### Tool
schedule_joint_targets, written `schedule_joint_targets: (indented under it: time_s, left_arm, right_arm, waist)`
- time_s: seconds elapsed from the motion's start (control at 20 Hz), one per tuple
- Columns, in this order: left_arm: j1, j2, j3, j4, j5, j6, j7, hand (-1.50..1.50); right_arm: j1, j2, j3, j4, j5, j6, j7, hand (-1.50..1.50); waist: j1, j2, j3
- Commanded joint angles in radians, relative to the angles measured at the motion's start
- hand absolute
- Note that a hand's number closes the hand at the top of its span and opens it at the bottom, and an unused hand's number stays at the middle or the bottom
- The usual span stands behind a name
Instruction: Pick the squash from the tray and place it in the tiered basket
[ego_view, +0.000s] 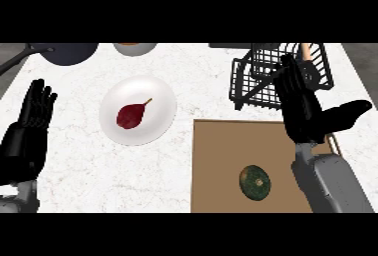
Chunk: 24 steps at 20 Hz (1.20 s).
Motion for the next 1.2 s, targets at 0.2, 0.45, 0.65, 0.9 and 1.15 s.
schedule_joint_targets:
  time_s: [0.2,0.45,0.65,0.9,1.15]
  left_arm:
    - [-0.031,-0.081,-0.104,0.027,-0.082,0.052,0.048,0.0]
    - [-0.037,-0.111,-0.156,0.037,-0.078,0.027,0.079,0.0]
    - [-0.032,-0.16,-0.192,0.077,-0.111,0.056,0.057,0.0]
    - [-0.1,-0.181,-0.186,0.137,-0.137,0.067,0.083,0.0]
    - [-0.072,-0.17,-0.181,0.096,-0.137,0.08,0.099,0.0]
  right_arm:
    - [-0.012,-0.071,-0.128,-0.082,-0.313,0.442,-0.122,1.5]
    - [0.118,-0.044,-0.144,0.096,-0.493,0.634,-0.054,-1.5]
    - [0.229,-0.136,-0.146,0.098,-0.629,0.995,-0.076,-1.5]
    - [0.265,-0.34,-0.275,0.175,-0.599,1.316,-0.149,-1.5]
    - [0.191,-0.534,-0.407,-0.02,-0.274,1.299,-0.166,-1.5]
  waist:
    - [-0.05,-0.008,0.023]
    - [-0.036,0.004,0.025]
    - [-0.051,-0.003,0.022]
    - [-0.041,-0.005,0.019]
    - [-0.053,-0.018,0.018]
